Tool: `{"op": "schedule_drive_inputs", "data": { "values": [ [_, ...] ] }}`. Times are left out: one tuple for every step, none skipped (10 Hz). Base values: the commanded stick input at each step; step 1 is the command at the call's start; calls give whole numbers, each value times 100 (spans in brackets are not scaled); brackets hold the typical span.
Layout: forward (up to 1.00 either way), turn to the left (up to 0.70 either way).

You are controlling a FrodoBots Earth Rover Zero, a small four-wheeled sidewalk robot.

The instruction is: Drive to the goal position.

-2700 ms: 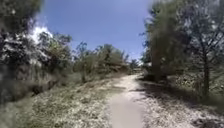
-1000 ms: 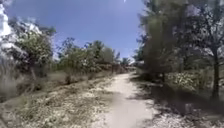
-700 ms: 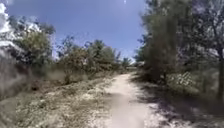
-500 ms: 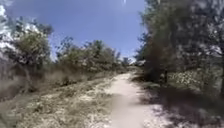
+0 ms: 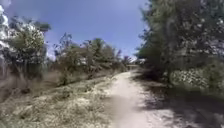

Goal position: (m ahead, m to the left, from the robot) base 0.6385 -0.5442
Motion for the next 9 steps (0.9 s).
{"op": "schedule_drive_inputs", "data": {
  "values": [
    [50,0],
    [50,0],
    [50,0],
    [50,0],
    [50,0],
    [50,0],
    [50,0],
    [50,0],
    [50,0]
  ]
}}
